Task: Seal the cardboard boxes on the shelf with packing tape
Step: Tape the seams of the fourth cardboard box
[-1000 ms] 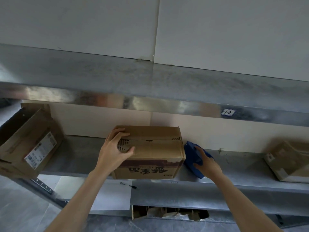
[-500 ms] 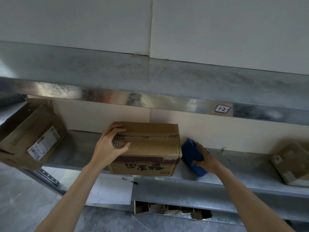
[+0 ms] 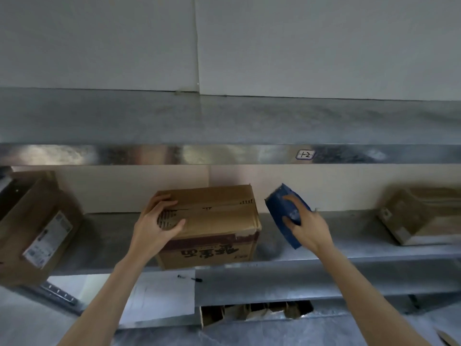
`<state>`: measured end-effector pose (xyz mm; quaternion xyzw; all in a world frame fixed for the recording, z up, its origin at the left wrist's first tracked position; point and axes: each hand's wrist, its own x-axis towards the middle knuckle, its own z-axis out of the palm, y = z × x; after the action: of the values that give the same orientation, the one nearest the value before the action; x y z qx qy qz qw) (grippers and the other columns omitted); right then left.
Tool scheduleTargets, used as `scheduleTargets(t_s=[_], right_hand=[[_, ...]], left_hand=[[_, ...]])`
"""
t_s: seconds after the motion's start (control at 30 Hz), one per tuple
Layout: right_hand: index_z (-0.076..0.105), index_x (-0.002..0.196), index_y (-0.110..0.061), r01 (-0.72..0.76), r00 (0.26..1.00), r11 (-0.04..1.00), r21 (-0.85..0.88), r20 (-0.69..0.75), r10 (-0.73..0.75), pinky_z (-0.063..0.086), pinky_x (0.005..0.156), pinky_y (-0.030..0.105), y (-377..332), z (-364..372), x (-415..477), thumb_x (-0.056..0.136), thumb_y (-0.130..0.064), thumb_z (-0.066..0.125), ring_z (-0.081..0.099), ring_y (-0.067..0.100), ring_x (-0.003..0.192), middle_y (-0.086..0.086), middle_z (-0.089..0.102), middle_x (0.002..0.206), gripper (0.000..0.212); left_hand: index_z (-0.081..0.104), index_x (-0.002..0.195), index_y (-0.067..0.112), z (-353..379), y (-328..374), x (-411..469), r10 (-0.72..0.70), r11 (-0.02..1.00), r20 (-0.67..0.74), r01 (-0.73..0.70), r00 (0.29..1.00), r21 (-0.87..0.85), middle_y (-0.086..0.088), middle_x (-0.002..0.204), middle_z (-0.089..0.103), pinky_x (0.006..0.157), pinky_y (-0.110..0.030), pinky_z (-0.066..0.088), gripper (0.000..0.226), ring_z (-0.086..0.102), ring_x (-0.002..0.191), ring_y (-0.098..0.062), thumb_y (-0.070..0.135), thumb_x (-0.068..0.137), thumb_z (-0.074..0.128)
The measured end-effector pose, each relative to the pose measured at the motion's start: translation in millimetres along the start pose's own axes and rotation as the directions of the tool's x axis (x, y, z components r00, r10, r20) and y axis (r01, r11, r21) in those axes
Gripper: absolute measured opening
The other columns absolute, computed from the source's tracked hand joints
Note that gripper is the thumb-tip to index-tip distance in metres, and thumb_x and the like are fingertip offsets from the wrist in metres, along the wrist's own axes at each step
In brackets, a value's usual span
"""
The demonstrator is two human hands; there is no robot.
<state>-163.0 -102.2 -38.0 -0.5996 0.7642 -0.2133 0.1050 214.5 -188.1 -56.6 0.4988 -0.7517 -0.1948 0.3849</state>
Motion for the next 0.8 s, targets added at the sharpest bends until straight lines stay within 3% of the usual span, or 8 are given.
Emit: scheduleTargets(t_s=[0.07,0.17,0.27,0.33,0.43,0.53,0.7,0.8], right_hand=[[0.043,0.137,-0.04,0.074,0.995,0.997,0.037,-0.072,-0.071,0.034,0.045,0.026,-13.0,-14.5,-5.2,0.094,-0.032,0.058,0.053,0.02,0.057,0.003,0.064,0.077,0.046],[0.046,0.135,-0.043,0.215,0.974,0.975,0.057,-0.081,-0.21,0.043,0.046,0.026,-40.1,-30.2,-8.8,0.093,-0.033,0.059,0.059,0.018,0.057,0.007,0.071,0.082,0.045],[0.049,0.138,-0.039,0.32,0.947,0.947,0.028,-0.042,-0.318,0.03,0.044,0.013,-80.4,-35.5,-8.0,0.094,-0.035,0.059,0.048,0.004,0.047,0.001,0.071,0.083,0.045],[0.046,0.138,-0.042,0.38,0.925,0.925,-0.012,-0.011,-0.38,0.027,0.046,0.015,-109.4,-30.3,-4.9,0.095,-0.04,0.055,0.043,0.005,0.042,-0.003,0.066,0.071,0.044],[0.039,0.136,-0.047,0.476,0.879,0.879,-0.044,0.061,-0.473,0.047,0.055,0.03,-147.3,-16.8,0.1,0.096,-0.042,0.049,0.054,0.012,0.049,-0.001,0.067,0.071,0.042],[0.038,0.138,-0.044,0.499,0.862,0.866,-0.041,0.124,-0.491,0.051,0.056,0.036,-173.7,-7.3,6.6,0.097,-0.035,0.048,0.053,0.015,0.051,0.0,0.062,0.067,0.043],[0.027,0.132,-0.052,0.492,0.813,0.867,0.083,0.312,-0.492,0.053,0.059,0.045,-184.0,11.0,16.7,0.1,-0.037,0.049,0.062,0.029,0.065,0.013,0.068,0.091,0.042],[0.029,0.13,-0.054,0.453,0.792,0.879,0.148,0.385,-0.473,0.054,0.069,0.049,-185.2,7.0,20.9,0.097,-0.036,0.056,0.064,0.033,0.084,0.011,0.062,0.116,0.045]], left_hand=[[0.062,0.112,0.039,-0.3,-0.2,0.2,-0.009,1.0,-0.001,0.009,1.0,-0.015,0.023,0.131,0.05,0.096,-0.032,0.044,0.051,0.047,0.127,-0.005,0.064,0.068,0.067],[0.065,0.113,0.034,0.4,-0.3,-0.2,-0.013,1.0,-0.011,0.012,1.0,-0.022,0.02,0.13,0.053,0.099,-0.035,0.044,0.048,0.046,0.126,-0.003,0.049,0.07,0.082],[0.066,0.114,0.033,0.4,0.5,-1.3,-0.01,1.0,-0.019,0.01,1.0,-0.025,0.021,0.13,0.053,0.099,-0.033,0.043,0.047,0.043,0.127,0.0,0.047,0.072,0.083],[0.065,0.114,0.033,0.1,2.1,-1.9,-0.019,0.999,-0.007,0.019,1.0,-0.046,0.021,0.13,0.053,0.099,-0.03,0.041,0.05,0.044,0.127,-0.001,0.053,0.071,0.079],[0.062,0.115,0.033,0.3,3.6,-1.6,-0.03,0.998,0.007,0.03,1.0,-0.053,0.02,0.128,0.052,0.092,-0.026,0.043,0.058,0.05,0.119,-0.004,0.063,0.066,0.071],[0.06,0.119,0.03,1.4,2.6,0.0,-0.011,0.998,0.012,0.012,1.0,-0.061,0.018,0.127,0.054,0.087,-0.024,0.045,0.063,0.053,0.115,-0.005,0.064,0.066,0.068],[0.051,0.118,0.034,-2.2,1.7,-1.8,0.017,0.983,0.045,-0.009,0.999,-0.181,0.022,0.118,0.052,0.084,-0.003,0.036,0.052,0.051,0.109,0.003,0.046,0.07,0.066],[0.051,0.117,0.032,-5.1,-3.9,-0.9,0.03,0.976,0.063,-0.016,0.998,-0.216,0.021,0.118,0.051,0.088,-0.002,0.036,0.047,0.053,0.11,-0.002,0.036,0.072,0.067]])
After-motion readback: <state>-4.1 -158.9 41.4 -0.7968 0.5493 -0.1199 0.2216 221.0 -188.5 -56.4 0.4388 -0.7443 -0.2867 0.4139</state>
